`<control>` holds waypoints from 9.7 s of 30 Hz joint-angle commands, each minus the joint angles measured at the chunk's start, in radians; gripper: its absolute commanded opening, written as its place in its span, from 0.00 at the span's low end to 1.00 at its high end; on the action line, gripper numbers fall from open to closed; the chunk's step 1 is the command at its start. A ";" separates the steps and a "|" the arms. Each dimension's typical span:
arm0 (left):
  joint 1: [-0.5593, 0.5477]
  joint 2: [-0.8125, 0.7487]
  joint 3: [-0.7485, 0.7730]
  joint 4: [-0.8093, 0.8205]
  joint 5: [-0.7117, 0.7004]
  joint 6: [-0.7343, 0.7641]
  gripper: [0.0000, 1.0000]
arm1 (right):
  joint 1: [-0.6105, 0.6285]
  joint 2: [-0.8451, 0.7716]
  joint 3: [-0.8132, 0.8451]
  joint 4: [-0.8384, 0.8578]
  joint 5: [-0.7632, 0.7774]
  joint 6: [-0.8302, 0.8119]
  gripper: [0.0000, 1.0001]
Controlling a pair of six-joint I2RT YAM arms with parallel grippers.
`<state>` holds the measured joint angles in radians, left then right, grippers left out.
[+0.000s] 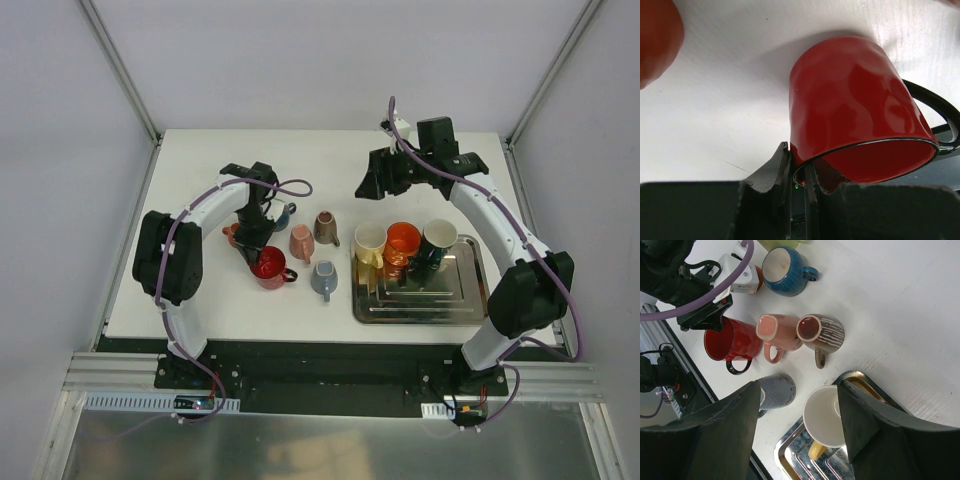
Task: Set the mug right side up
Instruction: Place the cup at the center of the board, then place the cup on the tray, then move the cup to the corner of the board.
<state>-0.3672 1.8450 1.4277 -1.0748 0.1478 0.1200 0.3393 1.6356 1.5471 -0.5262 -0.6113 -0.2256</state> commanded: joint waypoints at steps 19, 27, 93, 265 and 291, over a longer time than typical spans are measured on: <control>0.020 -0.220 0.178 -0.197 0.124 0.118 0.45 | 0.046 0.007 -0.001 -0.034 -0.054 -0.049 0.72; 0.271 -0.412 0.229 -0.066 0.212 -0.099 0.98 | 0.236 0.067 0.088 -0.181 0.008 -0.418 0.71; 0.680 -0.889 -0.285 0.328 0.575 -0.493 0.96 | 0.589 0.484 0.185 -0.052 0.206 -0.624 0.35; 0.640 -0.299 -0.222 0.113 0.179 0.062 0.69 | -0.108 -0.197 -0.245 -0.080 0.266 -0.079 0.64; 0.432 -0.501 -0.378 0.177 0.369 0.084 0.86 | 0.417 0.127 -0.062 0.129 -0.015 -0.324 0.68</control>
<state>0.0654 1.4002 1.0462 -0.8948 0.5114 0.2390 0.7418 1.7058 1.4075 -0.4465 -0.5762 -0.5358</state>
